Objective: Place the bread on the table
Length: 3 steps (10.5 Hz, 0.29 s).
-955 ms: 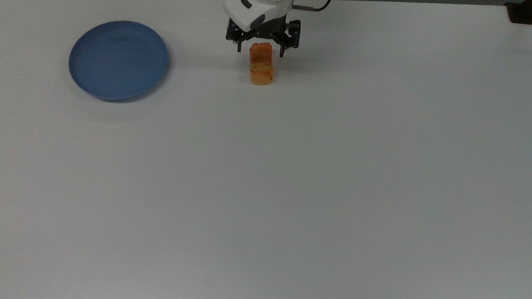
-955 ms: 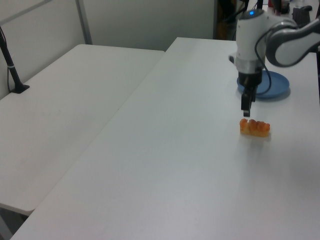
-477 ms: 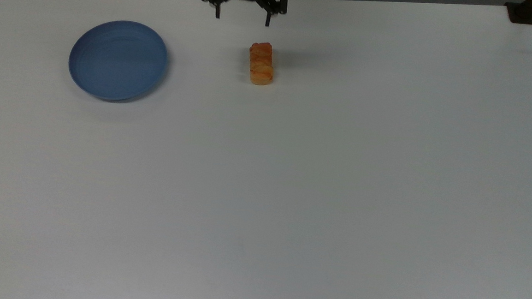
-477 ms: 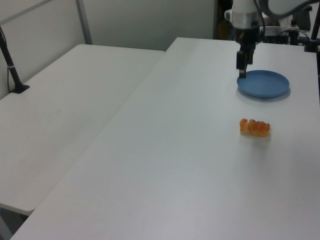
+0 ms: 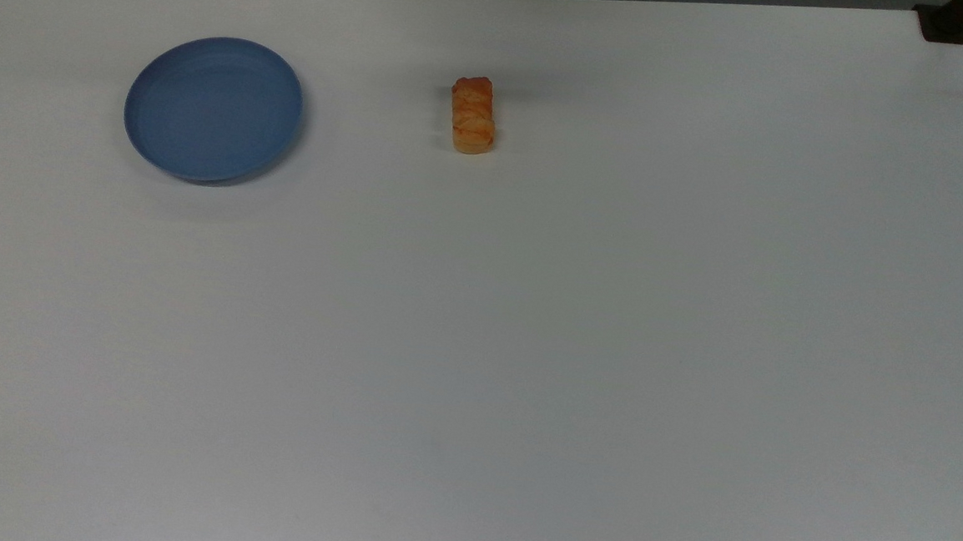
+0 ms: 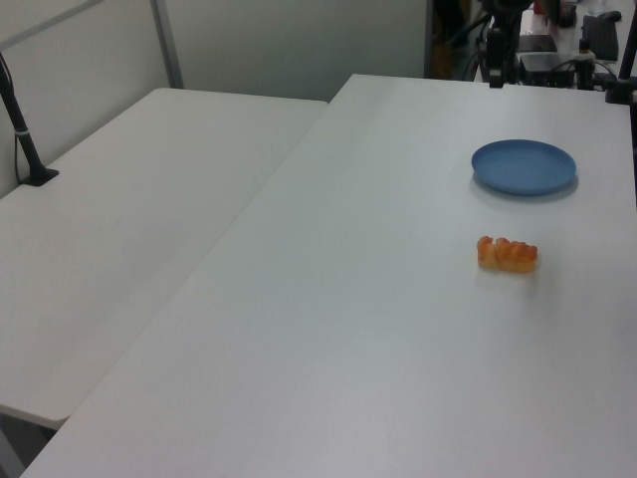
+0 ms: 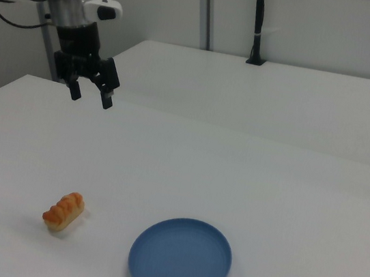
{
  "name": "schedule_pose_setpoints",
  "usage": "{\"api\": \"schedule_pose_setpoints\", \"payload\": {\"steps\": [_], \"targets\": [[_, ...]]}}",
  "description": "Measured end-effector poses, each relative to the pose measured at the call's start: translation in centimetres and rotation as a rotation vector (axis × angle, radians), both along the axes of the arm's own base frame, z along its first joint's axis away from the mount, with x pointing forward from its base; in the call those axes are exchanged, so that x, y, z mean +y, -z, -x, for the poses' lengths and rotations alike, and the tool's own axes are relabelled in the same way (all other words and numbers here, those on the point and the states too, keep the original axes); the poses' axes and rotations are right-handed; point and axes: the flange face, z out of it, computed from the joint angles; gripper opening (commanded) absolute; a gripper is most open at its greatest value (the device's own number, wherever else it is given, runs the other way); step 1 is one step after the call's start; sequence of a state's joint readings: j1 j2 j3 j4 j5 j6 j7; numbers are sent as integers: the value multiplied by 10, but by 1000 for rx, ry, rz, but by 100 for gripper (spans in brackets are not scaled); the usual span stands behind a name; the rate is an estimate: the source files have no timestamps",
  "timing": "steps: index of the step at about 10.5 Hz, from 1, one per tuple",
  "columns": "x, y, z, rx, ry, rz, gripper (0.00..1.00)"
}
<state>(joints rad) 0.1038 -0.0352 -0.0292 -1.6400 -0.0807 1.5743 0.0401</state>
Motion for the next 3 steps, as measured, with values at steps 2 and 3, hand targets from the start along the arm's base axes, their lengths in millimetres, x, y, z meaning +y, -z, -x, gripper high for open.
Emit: {"api": "schedule_pose_setpoints", "payload": {"steps": [2,3], "targets": [[-15,-6,-1,-12,25,-2,100],[-18,-8,0,-17,31,-2,100]]}}
